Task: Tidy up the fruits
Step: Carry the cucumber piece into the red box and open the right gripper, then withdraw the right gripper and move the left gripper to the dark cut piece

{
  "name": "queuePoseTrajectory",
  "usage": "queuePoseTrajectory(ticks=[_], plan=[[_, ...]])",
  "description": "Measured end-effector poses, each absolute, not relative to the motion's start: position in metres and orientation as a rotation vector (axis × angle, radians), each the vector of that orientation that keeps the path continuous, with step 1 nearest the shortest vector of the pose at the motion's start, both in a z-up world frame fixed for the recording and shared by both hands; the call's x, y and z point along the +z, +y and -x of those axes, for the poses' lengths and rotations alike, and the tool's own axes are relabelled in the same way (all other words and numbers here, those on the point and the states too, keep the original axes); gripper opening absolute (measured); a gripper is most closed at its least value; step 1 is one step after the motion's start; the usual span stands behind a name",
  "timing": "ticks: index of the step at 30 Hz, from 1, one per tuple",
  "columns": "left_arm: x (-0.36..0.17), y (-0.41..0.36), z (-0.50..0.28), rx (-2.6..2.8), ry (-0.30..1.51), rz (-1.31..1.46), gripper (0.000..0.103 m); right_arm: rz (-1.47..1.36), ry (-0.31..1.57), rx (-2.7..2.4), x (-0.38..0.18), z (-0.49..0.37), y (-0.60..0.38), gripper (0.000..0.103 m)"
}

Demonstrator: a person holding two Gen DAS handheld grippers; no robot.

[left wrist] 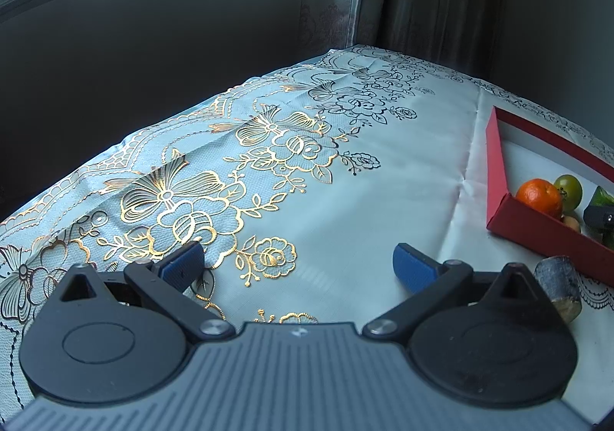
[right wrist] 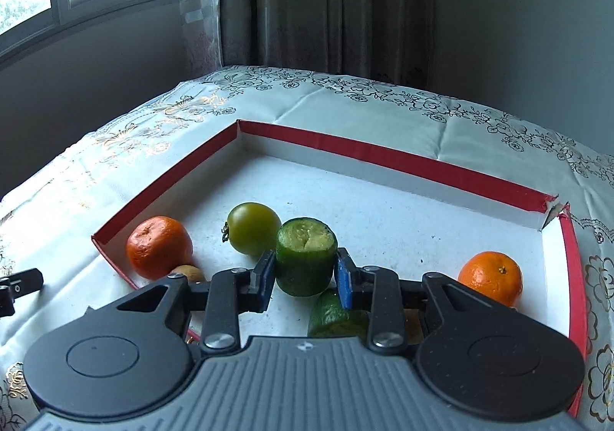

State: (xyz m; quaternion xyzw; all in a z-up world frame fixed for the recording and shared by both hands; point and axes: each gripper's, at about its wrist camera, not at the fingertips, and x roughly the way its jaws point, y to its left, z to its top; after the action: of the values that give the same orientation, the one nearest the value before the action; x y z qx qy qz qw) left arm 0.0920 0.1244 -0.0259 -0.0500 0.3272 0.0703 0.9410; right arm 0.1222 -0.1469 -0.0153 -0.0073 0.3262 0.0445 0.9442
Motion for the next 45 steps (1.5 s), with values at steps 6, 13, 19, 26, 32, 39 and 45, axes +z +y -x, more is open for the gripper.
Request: queuePoseTrajectory(ticks=[6,13,19,26,32,39,45], plan=[[-0.026,0.125,-0.092,0.143,0.668,0.102,0.103,0.035,0.680,0.072,-0.021,-0.130,-0.146,0.033],[-0.026,0.125,-0.093,0.143,0.668,0.102,0.103,0.054,0.679,0.053,-0.017,-0.128,-0.144,0.049],[-0.026,0.125,-0.093,0.143,0.668,0.102,0.103,0.030,0.606,0.059,0.002,-0.105,-0.154,0.050],[-0.027,0.125,-0.093,0.143,0.670,0.100,0.103,-0.032,0.493,0.116,0.017,-0.029,-0.178,0.071],[-0.027,0.124,-0.093,0.149,0.677,0.085,0.103,-0.049,0.494,0.119,-0.004,0.036,-0.208,0.071],[-0.028,0.122,-0.095,0.155,0.687,0.066,0.103,-0.106,0.556,0.051,-0.025,0.043,-0.232,0.080],[-0.028,0.122,-0.095,0.154,0.688,0.065,0.103,-0.043,0.688,0.022,-0.036,0.029,-0.223,0.101]])
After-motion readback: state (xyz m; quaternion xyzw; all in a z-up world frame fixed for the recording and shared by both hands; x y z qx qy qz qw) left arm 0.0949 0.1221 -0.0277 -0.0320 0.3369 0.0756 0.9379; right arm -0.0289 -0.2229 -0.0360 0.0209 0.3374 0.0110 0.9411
